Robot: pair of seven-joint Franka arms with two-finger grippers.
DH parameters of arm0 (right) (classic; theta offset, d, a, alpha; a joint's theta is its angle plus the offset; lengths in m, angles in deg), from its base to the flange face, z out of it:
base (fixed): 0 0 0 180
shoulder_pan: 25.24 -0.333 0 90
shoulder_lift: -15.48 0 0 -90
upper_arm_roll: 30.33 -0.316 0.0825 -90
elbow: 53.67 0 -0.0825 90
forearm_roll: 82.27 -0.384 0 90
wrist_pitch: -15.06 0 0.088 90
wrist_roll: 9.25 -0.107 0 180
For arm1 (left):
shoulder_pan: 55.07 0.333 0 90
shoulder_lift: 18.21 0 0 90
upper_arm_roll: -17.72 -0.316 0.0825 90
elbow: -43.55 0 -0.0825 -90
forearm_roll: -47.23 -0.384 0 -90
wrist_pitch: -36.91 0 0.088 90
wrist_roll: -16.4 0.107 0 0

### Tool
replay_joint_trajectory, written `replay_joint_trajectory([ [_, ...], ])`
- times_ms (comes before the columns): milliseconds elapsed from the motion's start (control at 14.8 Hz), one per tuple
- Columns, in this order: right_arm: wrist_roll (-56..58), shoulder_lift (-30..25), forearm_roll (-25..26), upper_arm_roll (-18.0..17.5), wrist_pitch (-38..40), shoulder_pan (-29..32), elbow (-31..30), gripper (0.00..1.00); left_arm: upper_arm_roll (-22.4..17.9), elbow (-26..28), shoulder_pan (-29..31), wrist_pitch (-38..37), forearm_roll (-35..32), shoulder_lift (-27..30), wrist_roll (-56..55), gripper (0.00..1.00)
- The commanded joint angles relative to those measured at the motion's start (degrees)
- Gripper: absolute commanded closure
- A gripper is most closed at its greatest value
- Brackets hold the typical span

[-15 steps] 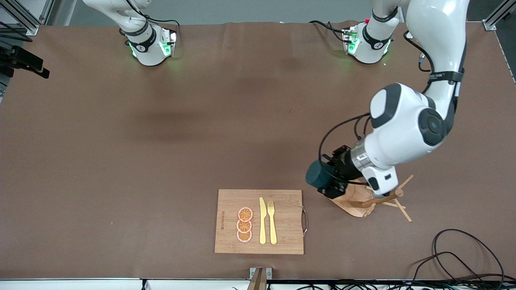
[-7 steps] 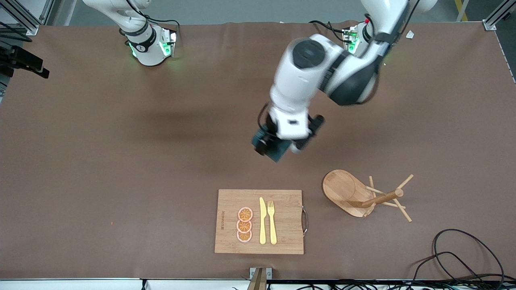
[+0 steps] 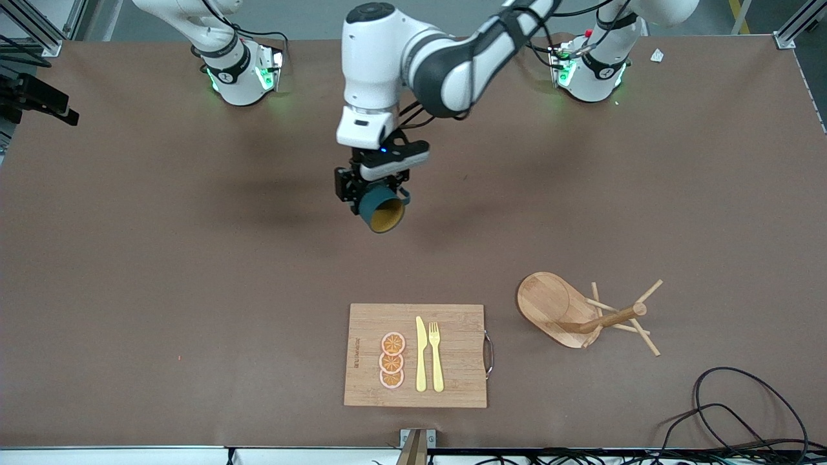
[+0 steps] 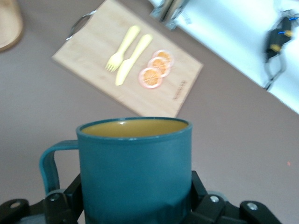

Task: Transfer cup from left to right arm and place
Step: 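Carry the teal mug with the left gripper to the table middle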

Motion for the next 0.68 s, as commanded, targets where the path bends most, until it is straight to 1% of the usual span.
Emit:
replay_joint_trajectory([
  [0, 0.55, -0.82, 0.23, -0.44, 0.27, 0.72, -0.29, 0.00, -0.73, -0.52, -3.51, 2.27, -13.46, -4.37, -2.30, 0.49],
  [68, 0.11, -0.82, 0.23, -0.44, 0.27, 0.72, -0.28, 0.00, -0.99, -0.52, -4.74, 2.27, -17.68, -5.78, -2.39, 0.49],
  [135, -0.07, -0.82, 0.32, -0.44, 0.27, 0.72, -0.20, 0.00, -0.99, -0.43, -5.89, 2.18, -23.73, -7.18, -2.65, 0.49],
  [271, -0.15, -0.74, 0.32, -0.44, 0.27, 0.72, 0.15, 0.00, -0.99, 0.00, -6.77, 1.92, -33.33, -9.12, -3.44, 0.49],
  [406, -0.16, -0.65, 0.41, -0.35, 0.19, 0.81, 0.33, 0.00, -0.99, 0.09, -7.48, 0.43, -40.28, -11.84, -3.53, 0.49],
  [474, -0.07, -0.65, 0.32, -0.35, 0.19, 0.89, 0.42, 0.00, -0.99, 0.09, -8.44, -1.14, -44.58, -14.12, -4.23, 0.49],
  [610, 0.02, -0.56, 0.32, -0.35, 0.27, 0.81, 0.33, 0.00, -0.99, -0.35, -8.89, -2.82, -52.49, -17.73, -10.08, 0.49],
])
